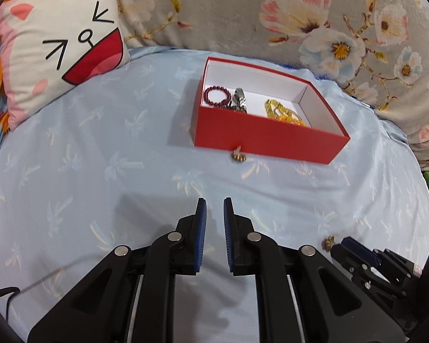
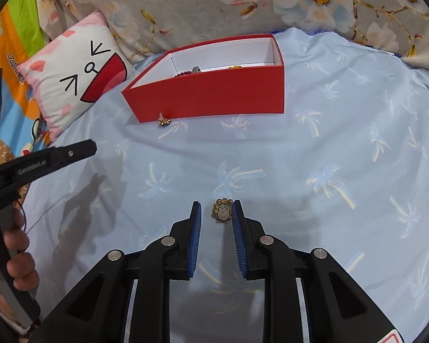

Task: Organize jewelry
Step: 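Withdraw both tools and move the right tool to the gold flower charm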

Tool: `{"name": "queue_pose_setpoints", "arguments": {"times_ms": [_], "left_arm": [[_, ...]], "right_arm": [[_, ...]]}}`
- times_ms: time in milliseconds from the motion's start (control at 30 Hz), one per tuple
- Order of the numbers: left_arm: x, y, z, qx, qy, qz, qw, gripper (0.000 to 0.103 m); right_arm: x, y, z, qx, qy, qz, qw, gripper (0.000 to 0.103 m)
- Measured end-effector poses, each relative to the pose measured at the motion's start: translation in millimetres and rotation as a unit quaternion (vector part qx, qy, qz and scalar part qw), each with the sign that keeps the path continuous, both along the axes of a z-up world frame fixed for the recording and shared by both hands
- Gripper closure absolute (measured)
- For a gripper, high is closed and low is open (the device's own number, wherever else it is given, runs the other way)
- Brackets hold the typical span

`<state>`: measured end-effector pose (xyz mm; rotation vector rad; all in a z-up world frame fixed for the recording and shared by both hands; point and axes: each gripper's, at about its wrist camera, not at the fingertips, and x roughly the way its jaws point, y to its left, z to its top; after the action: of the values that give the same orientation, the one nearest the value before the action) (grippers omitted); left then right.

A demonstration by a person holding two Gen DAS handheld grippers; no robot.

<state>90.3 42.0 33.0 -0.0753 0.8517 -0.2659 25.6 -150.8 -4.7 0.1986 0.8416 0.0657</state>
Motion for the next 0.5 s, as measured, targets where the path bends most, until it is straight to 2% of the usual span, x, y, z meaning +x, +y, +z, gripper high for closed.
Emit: {"name": "queue_pose_setpoints", "arguments": {"times_ms": [200,500], "left_arm": [[-10.0,-2.7,-10.1,0.011,0.005,0.001,0.9999,0.091],[-12.0,-8.4,-19.4,-0.003,0.024,-0.004,0.9997,0.091]], "right_arm": [[4.9,1.4,-8.8,-0.010,0.010,-0.009,1.000,0.080],[5.0,1.5,-11.4,-0.017,0.005,-0.016,1.000,0.085]]}}
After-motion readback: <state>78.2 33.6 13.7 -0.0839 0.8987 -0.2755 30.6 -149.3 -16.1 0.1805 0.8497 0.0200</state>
